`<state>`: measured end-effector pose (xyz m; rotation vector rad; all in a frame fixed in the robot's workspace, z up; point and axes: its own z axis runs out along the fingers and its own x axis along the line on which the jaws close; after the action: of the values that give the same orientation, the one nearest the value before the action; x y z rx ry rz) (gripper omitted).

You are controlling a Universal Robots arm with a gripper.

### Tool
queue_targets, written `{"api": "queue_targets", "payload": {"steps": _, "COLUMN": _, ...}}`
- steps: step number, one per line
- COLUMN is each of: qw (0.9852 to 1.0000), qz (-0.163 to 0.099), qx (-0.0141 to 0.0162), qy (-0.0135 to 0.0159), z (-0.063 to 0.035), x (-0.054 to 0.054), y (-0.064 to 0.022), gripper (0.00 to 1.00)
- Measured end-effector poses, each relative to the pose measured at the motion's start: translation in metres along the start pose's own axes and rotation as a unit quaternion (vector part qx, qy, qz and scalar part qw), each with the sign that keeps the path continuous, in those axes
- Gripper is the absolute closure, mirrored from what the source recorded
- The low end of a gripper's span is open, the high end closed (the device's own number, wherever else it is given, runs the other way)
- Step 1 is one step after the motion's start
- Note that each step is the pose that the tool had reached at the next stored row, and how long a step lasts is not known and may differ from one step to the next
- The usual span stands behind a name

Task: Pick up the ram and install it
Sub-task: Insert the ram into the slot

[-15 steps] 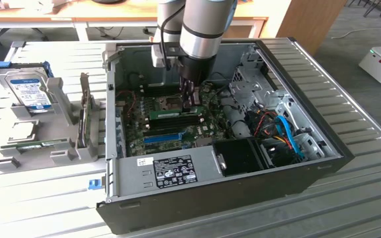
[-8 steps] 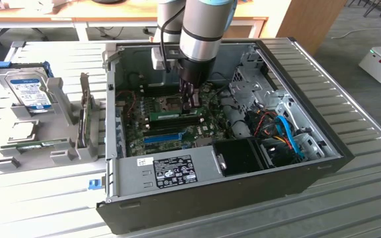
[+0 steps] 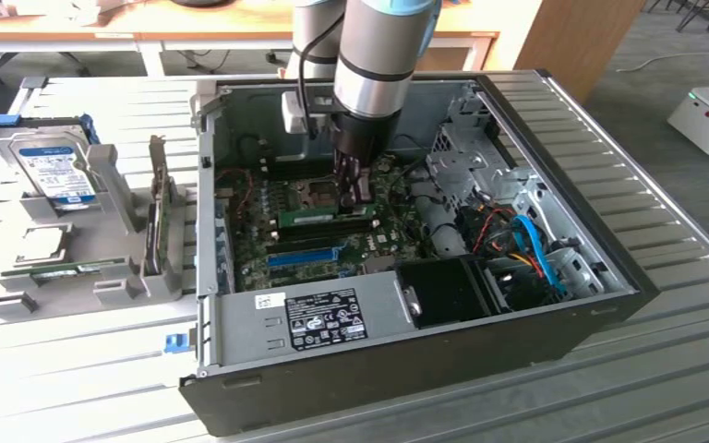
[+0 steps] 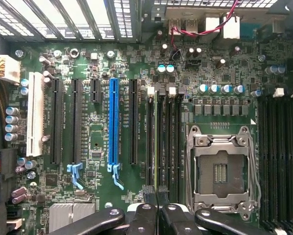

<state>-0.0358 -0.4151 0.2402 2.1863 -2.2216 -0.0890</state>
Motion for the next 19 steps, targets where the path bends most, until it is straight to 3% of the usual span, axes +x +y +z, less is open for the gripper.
{"api": "queue_targets", "payload": {"steps": 19, "qw": 1.0000, "qz": 0.000, "qx": 0.0000, "qy": 0.0000, "z": 0.0030, "x": 0.0017, "y": -0.0002, "gripper": 0.88}}
